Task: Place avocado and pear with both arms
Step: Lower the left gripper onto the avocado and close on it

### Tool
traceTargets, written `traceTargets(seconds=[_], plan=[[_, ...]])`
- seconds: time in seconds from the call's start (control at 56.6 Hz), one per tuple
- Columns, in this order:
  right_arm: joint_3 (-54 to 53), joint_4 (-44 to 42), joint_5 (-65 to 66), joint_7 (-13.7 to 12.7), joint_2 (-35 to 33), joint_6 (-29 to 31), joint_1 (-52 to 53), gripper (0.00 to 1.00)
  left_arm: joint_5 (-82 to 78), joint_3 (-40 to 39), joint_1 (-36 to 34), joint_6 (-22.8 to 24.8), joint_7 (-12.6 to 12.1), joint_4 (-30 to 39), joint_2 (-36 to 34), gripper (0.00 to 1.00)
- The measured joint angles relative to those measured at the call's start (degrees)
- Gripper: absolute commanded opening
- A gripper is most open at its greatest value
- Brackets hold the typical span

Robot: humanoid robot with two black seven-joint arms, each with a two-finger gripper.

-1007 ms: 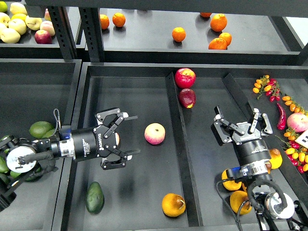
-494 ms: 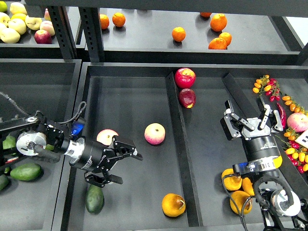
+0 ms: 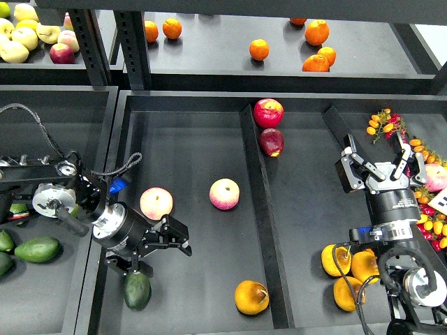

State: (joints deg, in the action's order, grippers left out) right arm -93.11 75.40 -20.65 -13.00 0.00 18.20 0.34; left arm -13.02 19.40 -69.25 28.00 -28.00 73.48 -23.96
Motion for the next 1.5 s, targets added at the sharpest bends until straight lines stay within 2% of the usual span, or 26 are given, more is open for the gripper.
traceTargets(seconds=[0.212,0.494,1.112,1.501], plan=[[-0.14,0.00,-0.01,0.00,0.00,0.11,0.11,1.00,0.15,3.25,-3.71,-2.58,0.00,-2.28,4.39,0.99],[-0.16,0.00,0.00,0.00,0.00,0.12,0.61,1.00,0.28,7.08,-5.09,-3.04,0.00,-8.31,9.81,0.99],[-0.31,0.00,-0.07,0.01,0.00,0.16,0.72,1.00,1.13,11.68,-4.34,-2.84,0.00,-14.59,13.04,0.99],[-0.33,0.01,-0.10,0.00,0.00,0.17,0.72,1.00,1.10,12.68,-0.78,-2.58,0.00,-17.07,13.32,0.99]])
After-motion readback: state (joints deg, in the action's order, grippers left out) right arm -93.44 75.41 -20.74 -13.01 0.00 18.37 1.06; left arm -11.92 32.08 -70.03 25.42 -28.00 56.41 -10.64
